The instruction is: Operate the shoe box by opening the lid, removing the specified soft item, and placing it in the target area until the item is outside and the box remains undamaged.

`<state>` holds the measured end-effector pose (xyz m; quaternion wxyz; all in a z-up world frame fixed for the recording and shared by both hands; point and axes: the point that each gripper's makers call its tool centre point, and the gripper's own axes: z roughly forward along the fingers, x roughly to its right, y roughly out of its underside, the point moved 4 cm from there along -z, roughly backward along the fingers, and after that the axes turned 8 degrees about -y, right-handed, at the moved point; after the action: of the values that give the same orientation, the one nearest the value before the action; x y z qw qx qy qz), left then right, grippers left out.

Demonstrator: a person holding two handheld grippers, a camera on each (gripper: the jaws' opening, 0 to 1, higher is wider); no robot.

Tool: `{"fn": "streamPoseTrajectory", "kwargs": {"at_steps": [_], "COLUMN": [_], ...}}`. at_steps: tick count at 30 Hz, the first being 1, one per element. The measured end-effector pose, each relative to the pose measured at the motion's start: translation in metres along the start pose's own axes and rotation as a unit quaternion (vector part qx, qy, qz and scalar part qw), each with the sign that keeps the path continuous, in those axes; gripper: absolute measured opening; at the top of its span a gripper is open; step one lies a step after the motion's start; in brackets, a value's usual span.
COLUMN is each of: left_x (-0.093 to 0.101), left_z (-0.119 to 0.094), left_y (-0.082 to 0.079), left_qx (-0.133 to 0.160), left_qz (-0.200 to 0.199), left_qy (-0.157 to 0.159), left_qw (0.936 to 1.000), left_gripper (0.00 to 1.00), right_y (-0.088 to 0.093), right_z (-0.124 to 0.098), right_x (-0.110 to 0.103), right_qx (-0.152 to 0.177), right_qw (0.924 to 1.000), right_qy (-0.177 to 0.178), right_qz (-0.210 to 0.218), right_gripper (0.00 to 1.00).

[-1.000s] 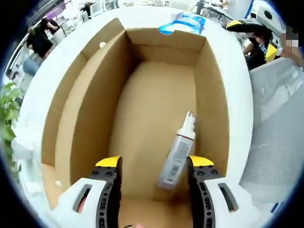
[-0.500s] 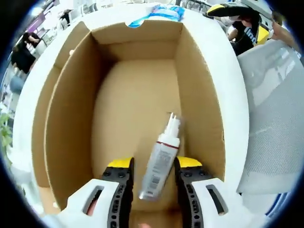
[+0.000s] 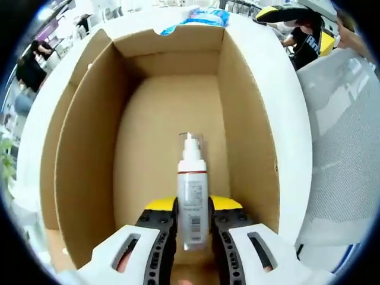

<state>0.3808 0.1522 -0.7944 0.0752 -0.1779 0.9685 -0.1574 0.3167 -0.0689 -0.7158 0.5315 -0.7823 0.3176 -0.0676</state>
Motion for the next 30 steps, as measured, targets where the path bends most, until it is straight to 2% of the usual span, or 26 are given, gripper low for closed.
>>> {"fn": "streamPoseTrajectory", "kwargs": {"at_steps": [5, 8, 18, 22, 26, 30], "left_x": [-0.005, -0.008, -0.010, -0.009, -0.006, -0.001], "left_z": [-0.009, -0.017, -0.040, -0.050, -0.062, -0.067], "left_y": [-0.004, -0.009, -0.021, -0.031, -0.047, -0.057], "left_qx": [0.018, 0.044, 0.082, 0.097, 0.128, 0.136], "left_qz": [-0.008, -0.025, -0.022, -0.013, -0.019, 0.005], "left_qy": [-0.013, -0.024, -0.049, -0.056, -0.057, -0.059], "left_qw": [0.9997, 0.9984, 0.9952, 0.9936, 0.9899, 0.9889], "left_gripper": [0.19, 0.19, 0.19, 0.19, 0.19, 0.19], "right_y": [0.000, -0.001, -0.002, -0.003, -0.003, -0.004], "right_z": [0.000, 0.002, 0.005, 0.007, 0.008, 0.009], "right_x": [-0.001, -0.003, -0.008, -0.010, -0.012, -0.013], "right_qx": [0.002, 0.001, 0.006, 0.006, 0.007, 0.009], "right_qw": [1.0000, 1.0000, 0.9998, 0.9997, 0.9995, 0.9994], "right_qy": [-0.005, -0.008, -0.020, -0.025, -0.030, -0.034], "right_qz": [0.004, 0.001, 0.002, 0.002, 0.002, 0.002], "right_gripper": [0.56, 0.56, 0.56, 0.56, 0.55, 0.55]}}
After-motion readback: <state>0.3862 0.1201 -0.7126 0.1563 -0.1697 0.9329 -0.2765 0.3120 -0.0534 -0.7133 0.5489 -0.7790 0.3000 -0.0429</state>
